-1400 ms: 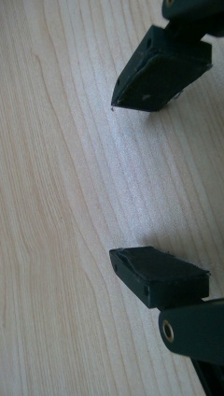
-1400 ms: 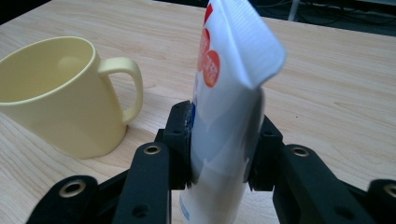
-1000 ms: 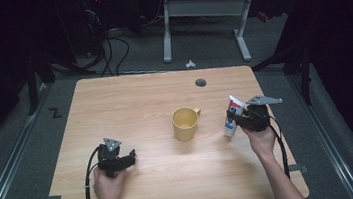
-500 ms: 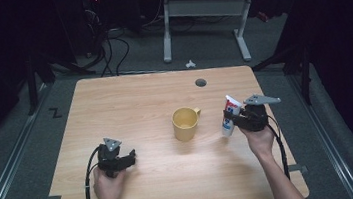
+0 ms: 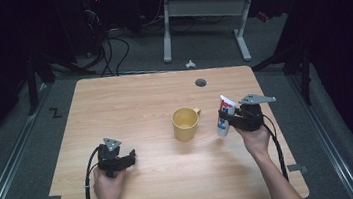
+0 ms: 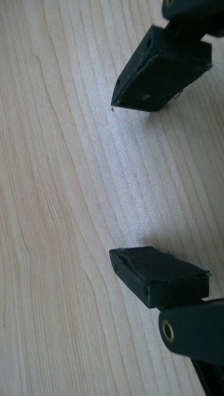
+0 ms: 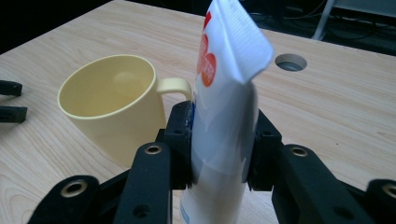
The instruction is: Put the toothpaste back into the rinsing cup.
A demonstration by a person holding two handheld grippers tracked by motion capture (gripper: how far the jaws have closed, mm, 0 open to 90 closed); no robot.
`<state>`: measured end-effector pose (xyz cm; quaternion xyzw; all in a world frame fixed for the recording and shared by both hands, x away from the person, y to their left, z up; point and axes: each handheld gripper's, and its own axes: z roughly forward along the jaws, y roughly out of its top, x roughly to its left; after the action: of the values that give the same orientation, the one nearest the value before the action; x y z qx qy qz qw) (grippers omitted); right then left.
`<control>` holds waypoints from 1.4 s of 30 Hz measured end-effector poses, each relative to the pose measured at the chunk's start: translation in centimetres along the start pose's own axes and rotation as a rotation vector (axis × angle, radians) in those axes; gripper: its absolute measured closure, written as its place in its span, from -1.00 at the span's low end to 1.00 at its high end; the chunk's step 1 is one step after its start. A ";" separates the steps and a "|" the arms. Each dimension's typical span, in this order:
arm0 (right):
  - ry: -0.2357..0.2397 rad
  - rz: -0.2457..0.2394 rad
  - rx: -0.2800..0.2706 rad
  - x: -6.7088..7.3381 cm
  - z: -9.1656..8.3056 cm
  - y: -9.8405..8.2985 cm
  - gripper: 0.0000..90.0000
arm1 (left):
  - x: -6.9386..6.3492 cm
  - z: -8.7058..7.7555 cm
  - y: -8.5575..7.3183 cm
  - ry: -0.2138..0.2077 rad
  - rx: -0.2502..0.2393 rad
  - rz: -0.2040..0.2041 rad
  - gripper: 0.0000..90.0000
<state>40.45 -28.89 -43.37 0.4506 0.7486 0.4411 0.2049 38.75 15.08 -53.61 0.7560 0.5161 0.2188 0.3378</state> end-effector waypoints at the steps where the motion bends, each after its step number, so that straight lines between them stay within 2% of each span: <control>1: 0.002 -0.004 0.000 0.0 0.0 0.1 0.50 | 0.0 0.0 0.0 0.000 0.000 0.000 -0.50; 15: 0.040 -0.035 -0.016 1.2 0.0 1.3 0.50 | 0.0 0.0 0.0 0.000 0.000 0.000 -0.50; 29: 0.087 -0.032 -0.038 1.8 -0.4 2.2 0.50 | 0.0 0.0 0.0 0.000 0.000 0.000 -0.50; 42: 0.143 -0.061 -0.063 2.9 -0.5 4.3 0.51 | 0.0 0.0 0.0 0.000 0.000 0.000 -0.50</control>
<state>40.76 -25.78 -39.19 0.3882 0.7606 0.4888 0.1785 38.75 15.07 -53.61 0.7561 0.5161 0.2188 0.3378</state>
